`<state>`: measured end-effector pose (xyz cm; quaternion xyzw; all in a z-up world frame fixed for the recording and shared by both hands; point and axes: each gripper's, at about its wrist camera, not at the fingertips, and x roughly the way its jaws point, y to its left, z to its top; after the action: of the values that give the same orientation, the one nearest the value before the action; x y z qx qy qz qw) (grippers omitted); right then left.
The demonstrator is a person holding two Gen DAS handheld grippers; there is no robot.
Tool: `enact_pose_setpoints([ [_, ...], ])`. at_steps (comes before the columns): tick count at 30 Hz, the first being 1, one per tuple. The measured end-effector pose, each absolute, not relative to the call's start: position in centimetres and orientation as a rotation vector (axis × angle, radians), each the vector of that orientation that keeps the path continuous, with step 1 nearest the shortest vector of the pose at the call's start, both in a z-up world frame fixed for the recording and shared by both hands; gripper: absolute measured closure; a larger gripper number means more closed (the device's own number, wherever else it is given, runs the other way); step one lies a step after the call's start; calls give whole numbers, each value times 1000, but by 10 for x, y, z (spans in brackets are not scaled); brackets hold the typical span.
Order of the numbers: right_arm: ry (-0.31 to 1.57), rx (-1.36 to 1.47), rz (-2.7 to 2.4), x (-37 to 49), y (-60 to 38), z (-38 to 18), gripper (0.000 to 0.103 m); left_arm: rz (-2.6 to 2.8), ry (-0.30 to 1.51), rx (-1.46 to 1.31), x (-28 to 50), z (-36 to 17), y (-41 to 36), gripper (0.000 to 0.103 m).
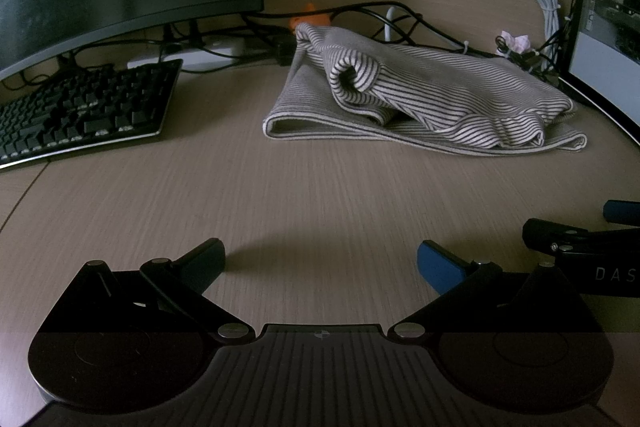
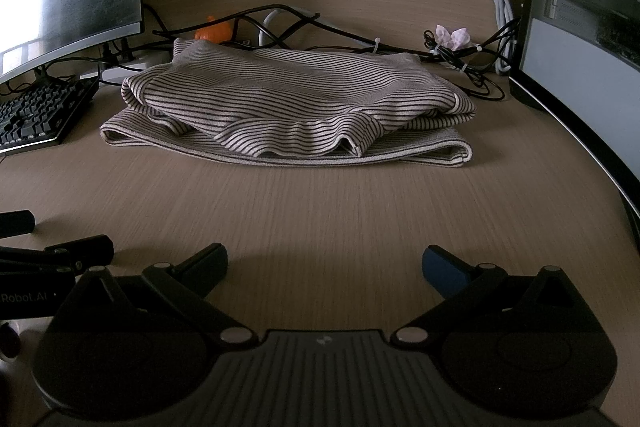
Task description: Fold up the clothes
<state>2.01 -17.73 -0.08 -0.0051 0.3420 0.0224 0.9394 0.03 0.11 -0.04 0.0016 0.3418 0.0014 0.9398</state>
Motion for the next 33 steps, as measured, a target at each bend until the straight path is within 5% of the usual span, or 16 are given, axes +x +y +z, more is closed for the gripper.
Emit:
enact_pose_setpoints([
  [33,699,-5,33,21,-175,0,0,10,698,7,0,-1,0,0],
])
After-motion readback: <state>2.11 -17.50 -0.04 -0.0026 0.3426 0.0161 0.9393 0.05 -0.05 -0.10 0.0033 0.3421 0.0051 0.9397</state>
